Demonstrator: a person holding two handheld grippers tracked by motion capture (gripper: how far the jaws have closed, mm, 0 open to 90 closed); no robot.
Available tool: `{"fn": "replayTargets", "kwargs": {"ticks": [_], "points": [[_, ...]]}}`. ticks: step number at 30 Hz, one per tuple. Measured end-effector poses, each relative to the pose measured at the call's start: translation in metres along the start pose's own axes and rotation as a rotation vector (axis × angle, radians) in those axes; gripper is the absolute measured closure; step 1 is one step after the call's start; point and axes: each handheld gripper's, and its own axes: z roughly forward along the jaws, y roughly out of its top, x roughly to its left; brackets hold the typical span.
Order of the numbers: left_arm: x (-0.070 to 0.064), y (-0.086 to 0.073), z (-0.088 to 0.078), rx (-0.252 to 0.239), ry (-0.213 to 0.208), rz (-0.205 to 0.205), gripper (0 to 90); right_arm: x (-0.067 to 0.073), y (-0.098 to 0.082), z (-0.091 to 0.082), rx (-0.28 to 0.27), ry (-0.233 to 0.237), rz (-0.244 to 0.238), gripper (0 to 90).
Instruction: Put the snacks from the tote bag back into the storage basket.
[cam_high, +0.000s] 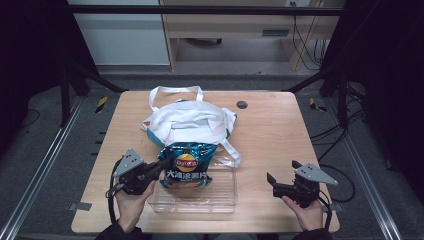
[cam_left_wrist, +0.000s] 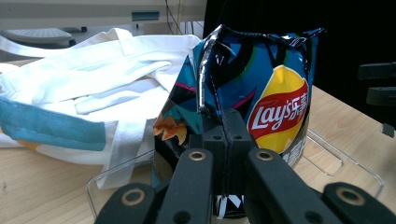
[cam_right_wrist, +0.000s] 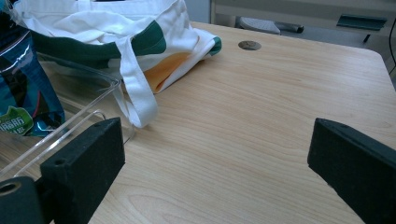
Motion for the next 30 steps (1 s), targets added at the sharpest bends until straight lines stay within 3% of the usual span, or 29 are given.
{"fn": "replayTargets", "kwargs": {"ticks": [12, 30], "points": [[0.005, -0.001, 0.005, 0.004, 0.034, -0.024, 89.4, 0.000, 0.000, 0.001, 0.003, 0.000, -0.003, 4.3], [0.011, 0.002, 0.014, -0.011, 0.050, -0.028, 86.5, 0.001, 0.000, 0.002, 0.006, 0.004, -0.002, 4.4]]}}
